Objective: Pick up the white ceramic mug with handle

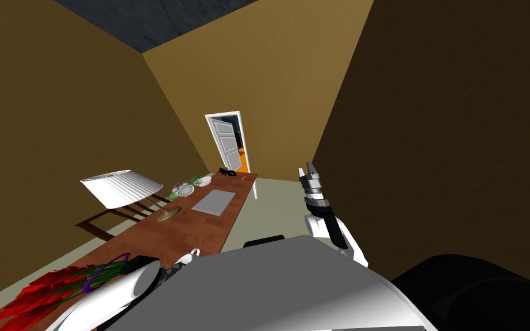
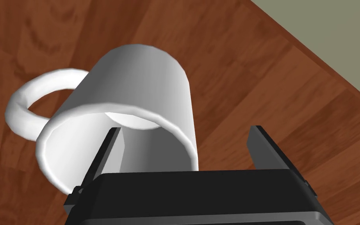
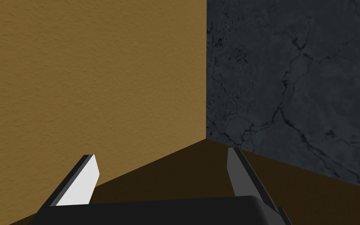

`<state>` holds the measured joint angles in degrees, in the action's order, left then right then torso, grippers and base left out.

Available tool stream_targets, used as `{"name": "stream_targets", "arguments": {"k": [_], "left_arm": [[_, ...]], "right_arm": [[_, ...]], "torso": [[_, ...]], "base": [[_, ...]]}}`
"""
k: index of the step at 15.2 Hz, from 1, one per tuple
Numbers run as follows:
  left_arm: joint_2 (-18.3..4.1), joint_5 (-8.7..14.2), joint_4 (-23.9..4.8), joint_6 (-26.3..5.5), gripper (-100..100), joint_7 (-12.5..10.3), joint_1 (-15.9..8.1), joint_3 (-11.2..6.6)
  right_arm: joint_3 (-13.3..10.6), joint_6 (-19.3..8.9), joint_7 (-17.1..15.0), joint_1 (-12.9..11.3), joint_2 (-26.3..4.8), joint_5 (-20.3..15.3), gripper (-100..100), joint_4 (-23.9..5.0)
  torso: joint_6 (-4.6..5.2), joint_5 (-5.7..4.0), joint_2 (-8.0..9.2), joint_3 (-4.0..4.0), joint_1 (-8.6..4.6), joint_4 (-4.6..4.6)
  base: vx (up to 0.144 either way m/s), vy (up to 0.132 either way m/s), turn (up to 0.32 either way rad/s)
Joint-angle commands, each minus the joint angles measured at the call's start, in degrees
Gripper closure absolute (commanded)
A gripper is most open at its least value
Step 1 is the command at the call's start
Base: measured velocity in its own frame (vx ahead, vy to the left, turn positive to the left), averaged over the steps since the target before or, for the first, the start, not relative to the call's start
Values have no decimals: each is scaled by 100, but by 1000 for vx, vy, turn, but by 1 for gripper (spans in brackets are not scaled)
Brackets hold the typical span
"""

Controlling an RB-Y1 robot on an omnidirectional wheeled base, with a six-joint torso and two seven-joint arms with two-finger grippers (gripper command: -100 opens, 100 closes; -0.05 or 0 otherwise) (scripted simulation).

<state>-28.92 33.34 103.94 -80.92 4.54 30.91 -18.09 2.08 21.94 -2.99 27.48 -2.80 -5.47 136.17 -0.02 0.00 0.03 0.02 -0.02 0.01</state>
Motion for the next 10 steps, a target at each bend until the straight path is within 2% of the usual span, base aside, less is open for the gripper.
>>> {"name": "stream_targets", "arguments": {"k": [1,5,6,9,10], "left_arm": [[0,0,0,0,100,0,0,0],[-5,-4,1,-2,100,4,2,1],[-51,69,197,-164,100,-32,52,-70],[-102,143,403,-331,100,-60,116,-146],[-82,114,294,-236,100,-34,93,-113]], "right_arm": [[0,0,0,0,0,0,0,0],[0,0,0,0,0,0,0,0],[0,0,0,0,0,0,0,0],[0,0,0,1,0,0,0,0],[0,0,0,1,0,0,0,0]], "torso": [[0,0,0,0,0,0],[-3,2,-2,0,-2,1],[-3,2,-2,1,-2,2],[-5,-3,-6,0,-10,5],[-5,-4,-6,0,-12,5]], "base": [[0,0,0],[0,0,0],[9,-7,39],[23,-13,39],[14,-7,11]]}}
